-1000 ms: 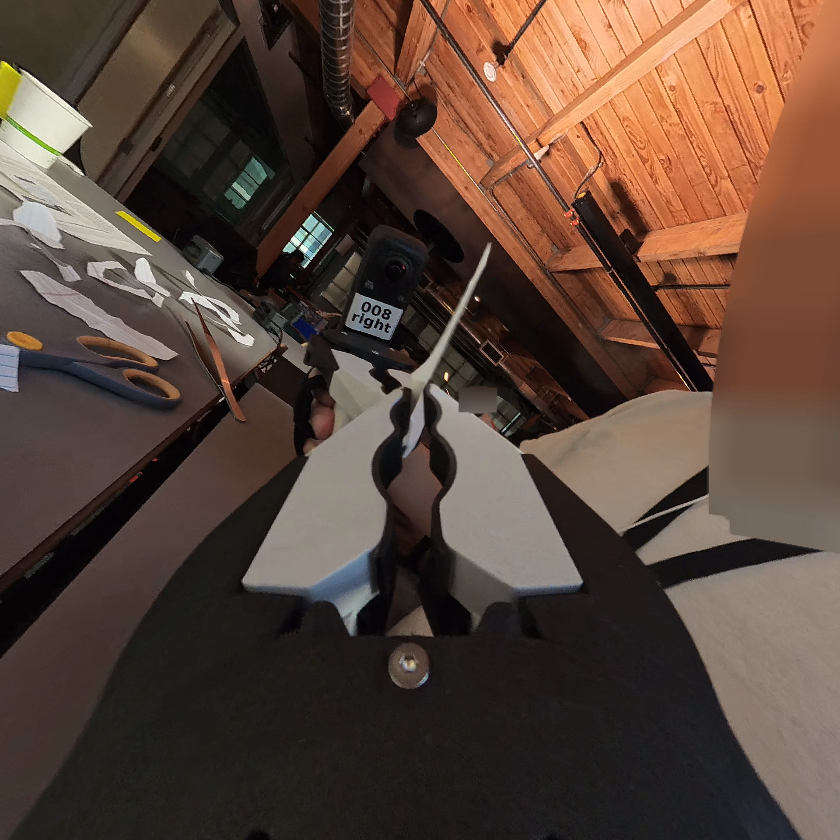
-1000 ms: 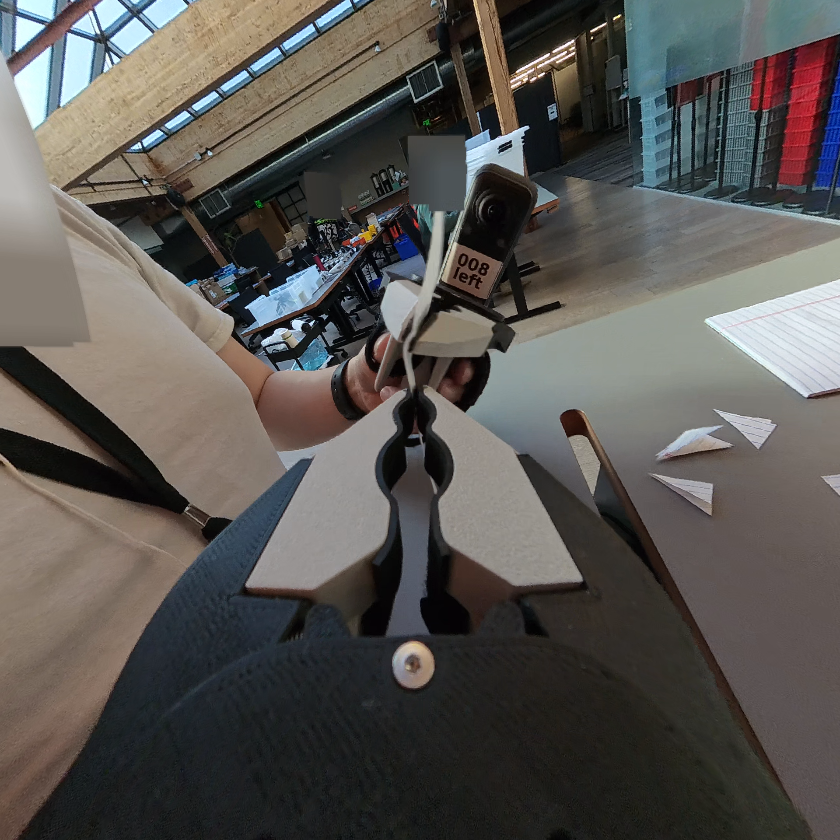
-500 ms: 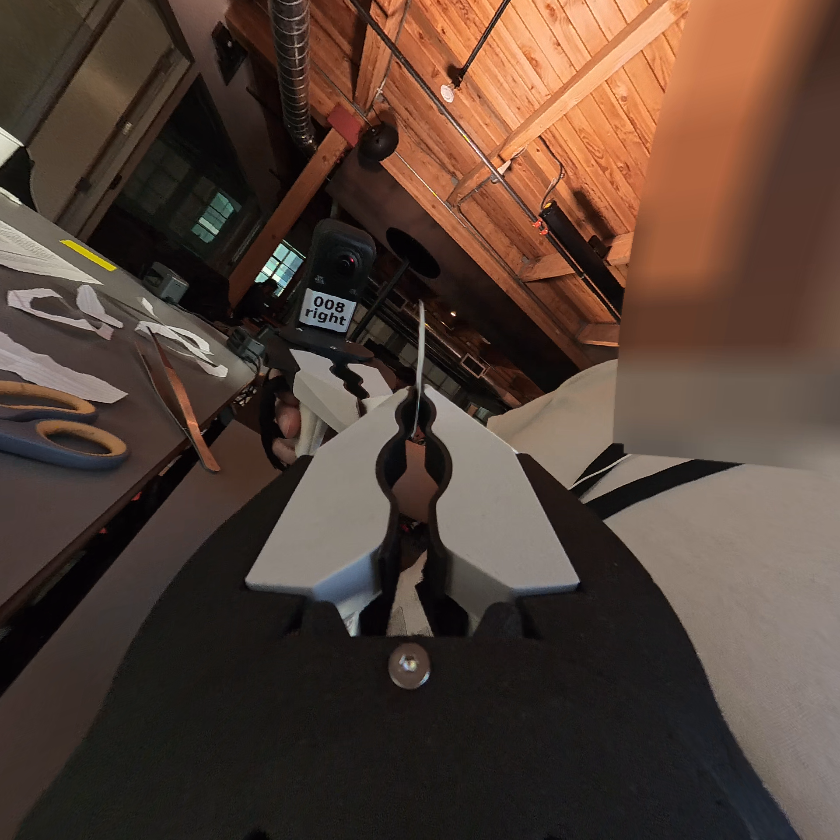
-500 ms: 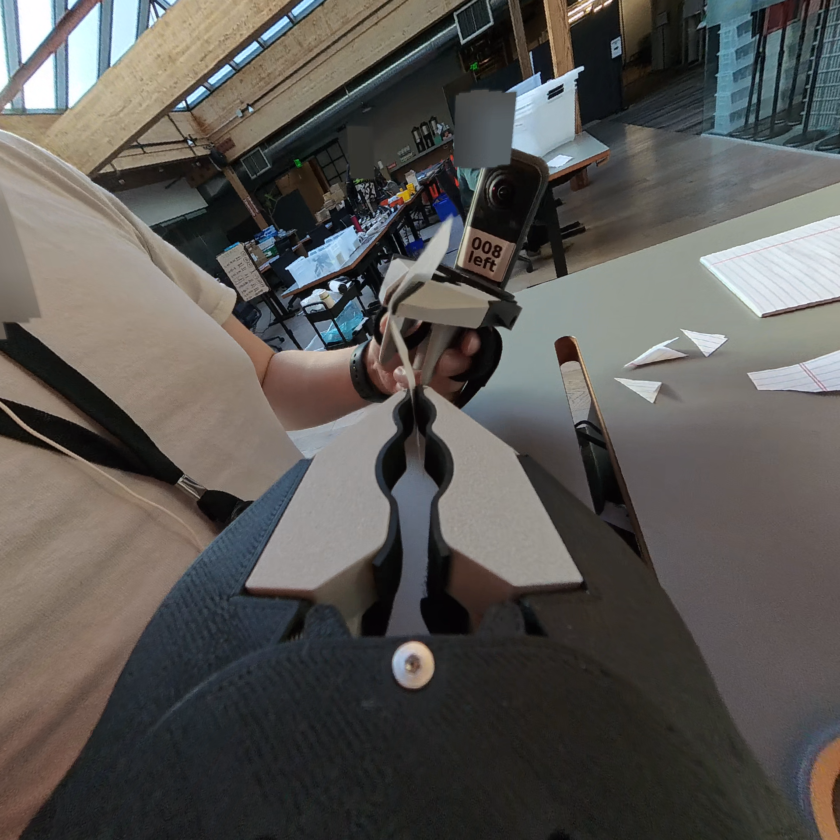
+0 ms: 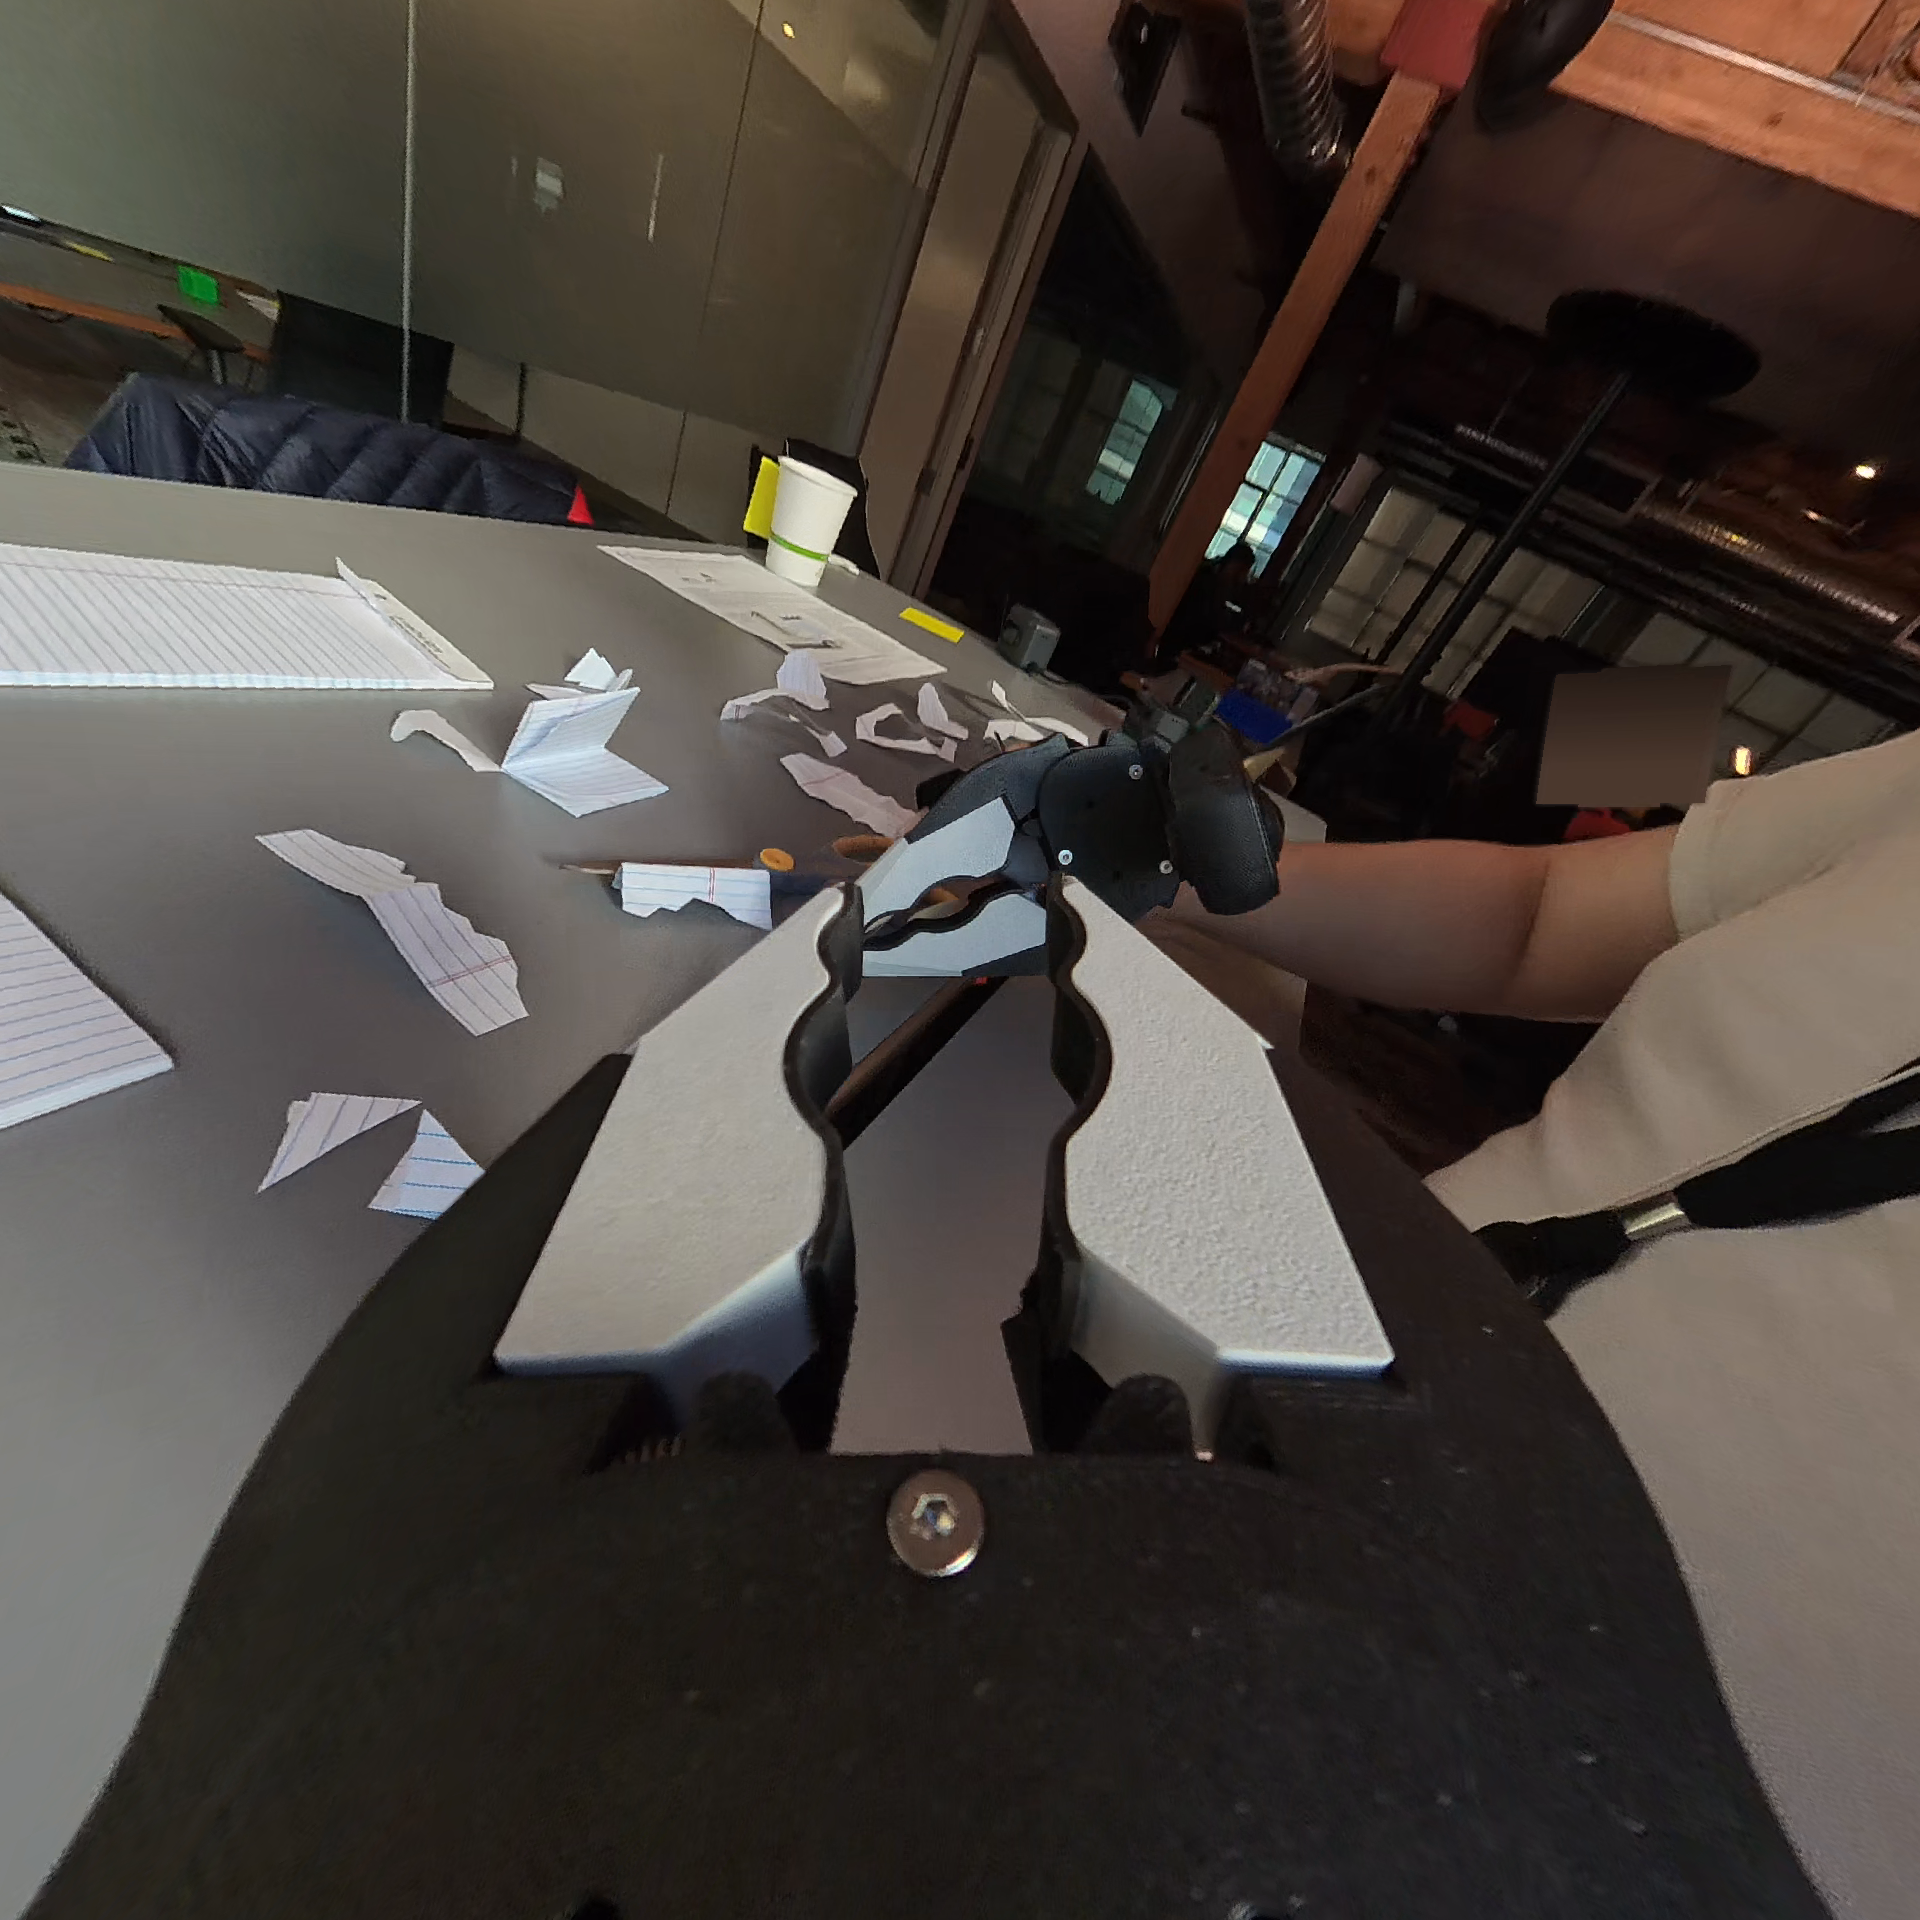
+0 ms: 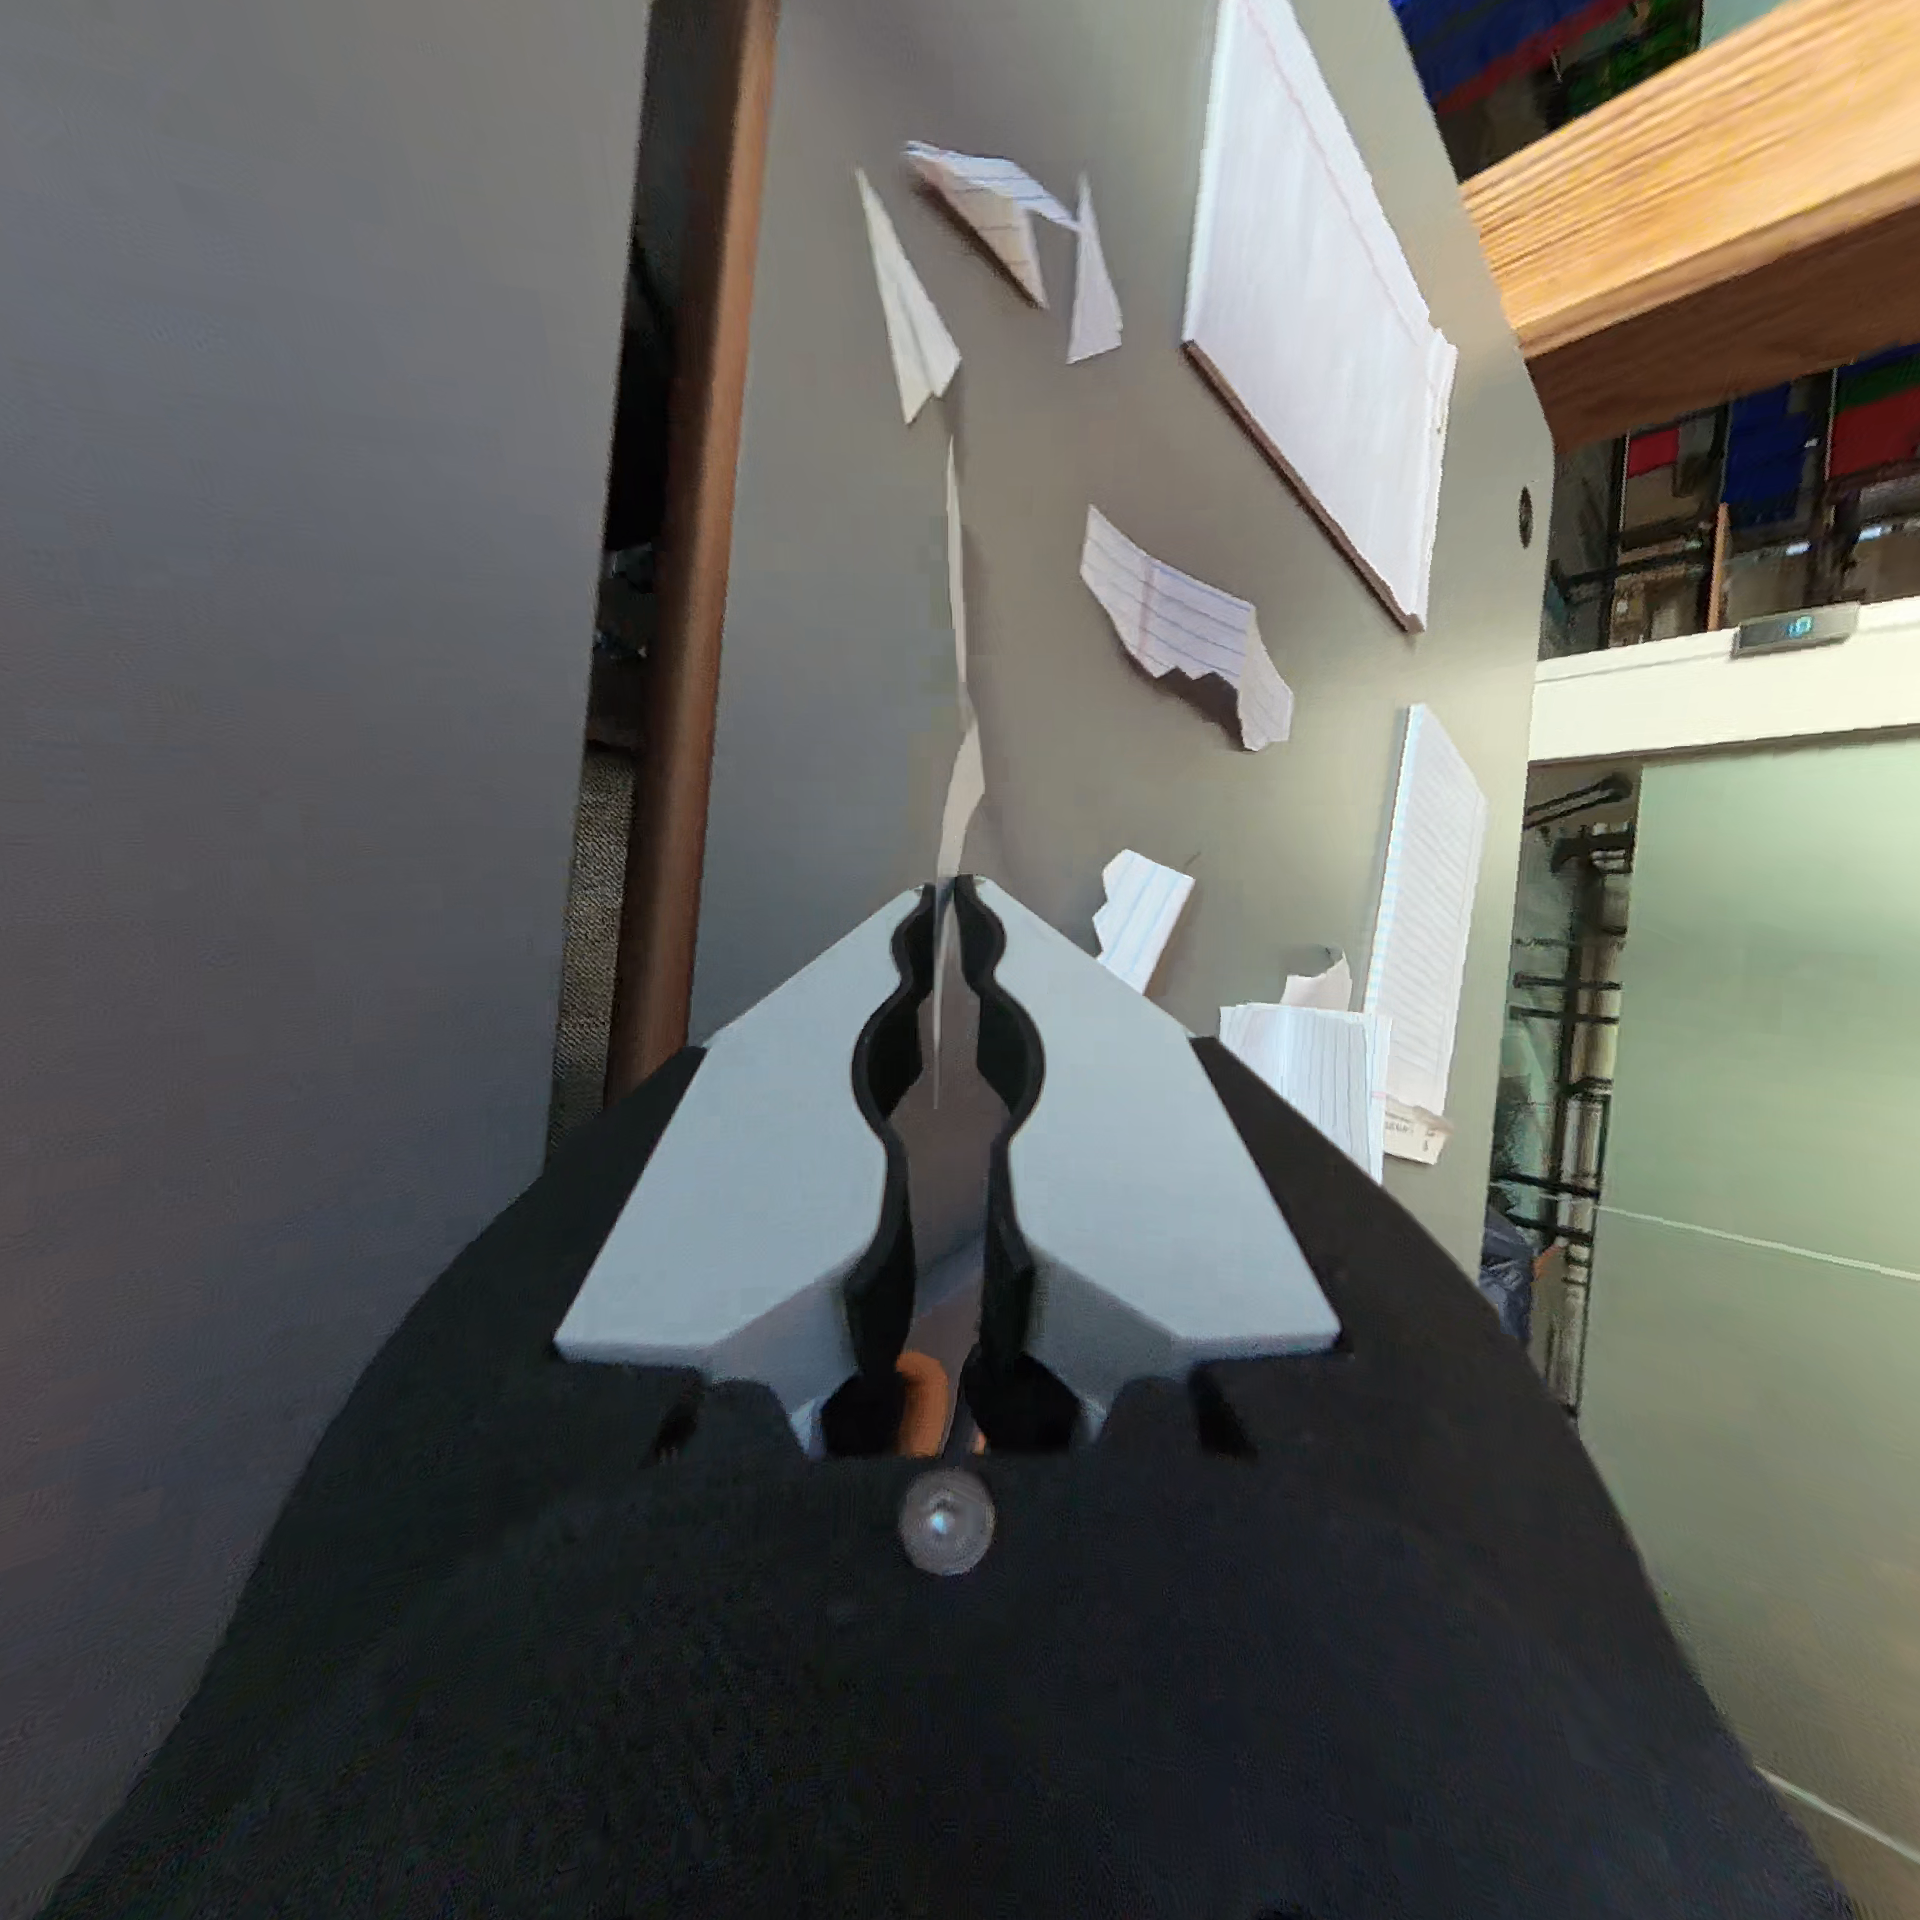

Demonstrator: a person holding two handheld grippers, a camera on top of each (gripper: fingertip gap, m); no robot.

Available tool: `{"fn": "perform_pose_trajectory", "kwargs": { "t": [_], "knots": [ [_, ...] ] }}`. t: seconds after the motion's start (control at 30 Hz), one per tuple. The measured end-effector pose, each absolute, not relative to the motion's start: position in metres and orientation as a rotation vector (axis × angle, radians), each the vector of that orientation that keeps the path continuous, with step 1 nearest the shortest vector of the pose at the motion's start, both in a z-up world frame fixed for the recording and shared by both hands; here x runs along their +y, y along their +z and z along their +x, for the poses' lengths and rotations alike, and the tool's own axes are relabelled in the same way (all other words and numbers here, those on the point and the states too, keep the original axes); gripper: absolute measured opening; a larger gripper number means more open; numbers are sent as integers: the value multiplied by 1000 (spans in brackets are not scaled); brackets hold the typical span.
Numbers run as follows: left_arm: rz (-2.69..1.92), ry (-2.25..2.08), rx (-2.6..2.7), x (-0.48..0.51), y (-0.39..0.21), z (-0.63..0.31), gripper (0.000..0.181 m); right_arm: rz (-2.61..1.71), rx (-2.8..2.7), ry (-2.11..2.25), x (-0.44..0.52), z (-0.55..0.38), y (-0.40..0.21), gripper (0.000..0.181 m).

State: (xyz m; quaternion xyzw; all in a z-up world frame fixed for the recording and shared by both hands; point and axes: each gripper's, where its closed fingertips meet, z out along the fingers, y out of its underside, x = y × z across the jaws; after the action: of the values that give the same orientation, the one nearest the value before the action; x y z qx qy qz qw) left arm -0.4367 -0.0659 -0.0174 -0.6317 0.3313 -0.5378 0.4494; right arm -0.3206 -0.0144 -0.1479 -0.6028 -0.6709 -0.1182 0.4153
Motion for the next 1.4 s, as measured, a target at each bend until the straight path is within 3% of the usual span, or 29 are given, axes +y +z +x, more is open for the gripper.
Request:
{"fn": "perform_pose_trajectory", "kwargs": {
  "t": [0.07, 0.3, 0.47, 0.57, 0.7, 0.93, 1.17, 1.4],
  "knots": [
    [-1586, -1345, 867, -68, -25, -425, 34, -1474, -1746, -312, -20, -325, -152, 18],
    [-1792, -1175, 965, -48, -71, -387, 25, -1648, -1744, 5, -41, -321, -149, 40],
    [-1869, -1030, 1115, -43, -105, -346, 18, -1775, -1433, 352, -35, -311, -121, 39],
    [-1938, -886, 1196, -39, -131, -329, 4, -1813, -1485, 302, -28, -302, -137, 40],
    [-1952, -992, 1109, -41, -124, -321, 4, -1837, -1561, 467, -48, -312, -143, 48],
    [-1845, -978, 1040, -30, -94, -330, 12, -1872, -1316, 618, -34, -288, -119, 39],
    [-1964, -898, 1181, -35, -127, -318, 16, -1747, -1472, 85, 18, -259, -130, 30],
    [-2028, -690, 1225, -22, -156, -322, 15, -1631, -1610, -153, 33, -268, -148, 14]
  ]
}}
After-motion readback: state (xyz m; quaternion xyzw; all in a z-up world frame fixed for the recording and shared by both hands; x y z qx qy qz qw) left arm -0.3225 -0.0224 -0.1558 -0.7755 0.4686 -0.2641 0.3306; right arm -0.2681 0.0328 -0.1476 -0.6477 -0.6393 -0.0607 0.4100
